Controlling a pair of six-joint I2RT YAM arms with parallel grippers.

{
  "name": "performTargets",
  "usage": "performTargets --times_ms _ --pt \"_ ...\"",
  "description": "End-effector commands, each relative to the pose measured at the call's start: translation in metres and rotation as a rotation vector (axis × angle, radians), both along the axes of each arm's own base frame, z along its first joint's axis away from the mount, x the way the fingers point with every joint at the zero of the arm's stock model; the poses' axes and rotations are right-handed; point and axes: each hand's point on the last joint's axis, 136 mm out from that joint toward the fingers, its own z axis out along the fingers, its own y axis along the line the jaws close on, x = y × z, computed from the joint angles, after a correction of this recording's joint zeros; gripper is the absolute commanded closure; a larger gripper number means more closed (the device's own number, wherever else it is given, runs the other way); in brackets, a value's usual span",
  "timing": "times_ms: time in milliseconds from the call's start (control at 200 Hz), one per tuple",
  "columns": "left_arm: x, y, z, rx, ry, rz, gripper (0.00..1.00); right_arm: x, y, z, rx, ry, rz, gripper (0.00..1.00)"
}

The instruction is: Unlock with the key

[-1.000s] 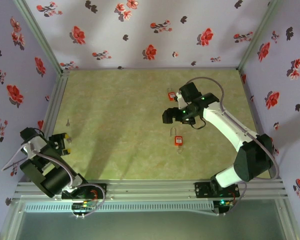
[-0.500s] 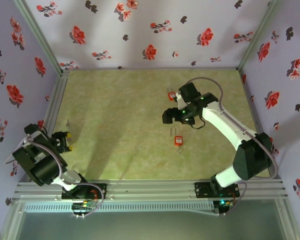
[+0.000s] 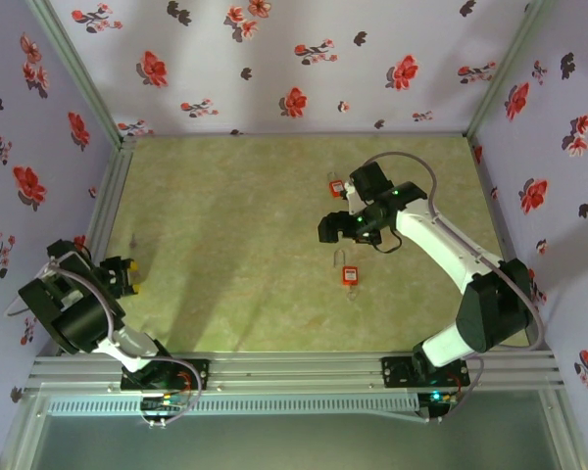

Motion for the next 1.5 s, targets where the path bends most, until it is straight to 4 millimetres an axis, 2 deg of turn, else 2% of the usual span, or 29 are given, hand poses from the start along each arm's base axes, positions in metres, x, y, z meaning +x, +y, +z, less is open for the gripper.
performTargets --times_ms 0,455,735,885,990,1210,1495 --pt "0.004 0.007 -0.008 0.039 0.019 -0.024 0.57 0.000 -0.003 -0.009 -0.015 0.022 0.005 0.11" --pt "0.006 0.008 -0.016 0.034 0.028 -0.080 0.77 0.008 0.003 -0.006 -0.004 0.026 0.011 0.14" --pt "0.004 0.004 -0.015 0.029 0.027 -0.120 0.80 0.011 0.009 -0.002 0.020 0.035 0.013 0.16" --pt "0.002 0.000 -0.014 0.021 0.024 -0.139 0.92 0.012 0.010 0.000 0.023 0.032 0.015 0.17" --pt "0.000 -0.003 -0.015 0.013 0.018 -0.141 0.95 0.014 0.011 0.000 0.026 0.030 0.013 0.17" --pt "0.001 -0.009 0.000 0.021 -0.028 -0.187 1.00 0.016 0.014 0.003 0.040 0.025 0.010 0.17" --pt "-0.008 -0.024 0.028 0.054 -0.079 -0.276 1.00 0.018 0.016 0.005 0.055 0.016 0.009 0.18"
